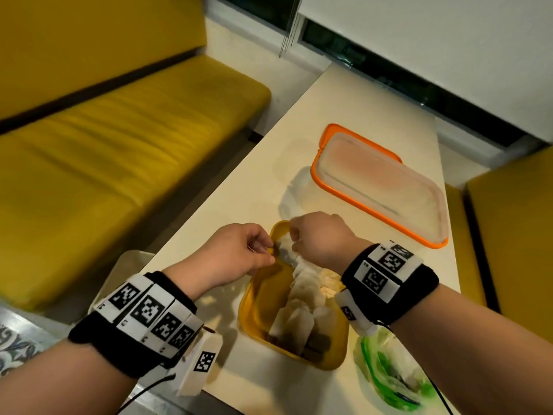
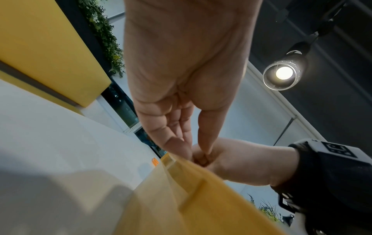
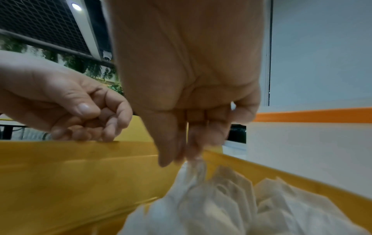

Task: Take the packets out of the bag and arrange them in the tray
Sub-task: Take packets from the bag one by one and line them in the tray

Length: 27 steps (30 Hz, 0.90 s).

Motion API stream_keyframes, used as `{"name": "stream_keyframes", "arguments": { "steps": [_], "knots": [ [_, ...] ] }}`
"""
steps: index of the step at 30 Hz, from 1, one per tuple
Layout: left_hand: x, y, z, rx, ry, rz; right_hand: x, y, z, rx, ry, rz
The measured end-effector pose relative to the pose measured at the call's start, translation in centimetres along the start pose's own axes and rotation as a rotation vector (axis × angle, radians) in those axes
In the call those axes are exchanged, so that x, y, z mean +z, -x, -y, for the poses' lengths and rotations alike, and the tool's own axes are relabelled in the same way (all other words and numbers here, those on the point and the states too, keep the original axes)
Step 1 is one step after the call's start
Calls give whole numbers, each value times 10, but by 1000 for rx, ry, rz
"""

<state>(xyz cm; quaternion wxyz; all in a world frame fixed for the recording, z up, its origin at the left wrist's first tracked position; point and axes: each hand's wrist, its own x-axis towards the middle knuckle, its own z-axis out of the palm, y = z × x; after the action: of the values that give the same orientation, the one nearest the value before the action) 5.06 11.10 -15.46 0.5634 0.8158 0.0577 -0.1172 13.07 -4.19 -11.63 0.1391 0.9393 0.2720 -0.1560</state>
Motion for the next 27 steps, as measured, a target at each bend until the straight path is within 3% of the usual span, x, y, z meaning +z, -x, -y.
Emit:
{"name": "stream_keyframes", "arguments": {
  "steps": [3,5,9,12,15,19,21,24,27],
  "knots": [
    [1,0,-1,9,-15,-6,2,3,3,-56,106,182],
    [0,1,-3,16,-48,-8,-7,10,-1,-60,7,166],
    [-2,5,-7,15,-91,-5,-33,56,-31,7,-496,-139],
    [0,11,-15,54,-128,-7,-21,116,-62,187,-792,-300],
    [12,17,-35,114,-100,7,21,168,-88,427,-766,-318],
    [47,25,-64,190,-68,123,82,194,-89,595,-640,-66],
    [70,27,-74,209,-76,207,109,196,-81,620,-609,-15],
    [103,25,-83,239,-158,300,136,195,-69,592,-576,-100],
    [134,24,-93,277,-282,357,150,201,-69,620,-812,-233]
  ]
}}
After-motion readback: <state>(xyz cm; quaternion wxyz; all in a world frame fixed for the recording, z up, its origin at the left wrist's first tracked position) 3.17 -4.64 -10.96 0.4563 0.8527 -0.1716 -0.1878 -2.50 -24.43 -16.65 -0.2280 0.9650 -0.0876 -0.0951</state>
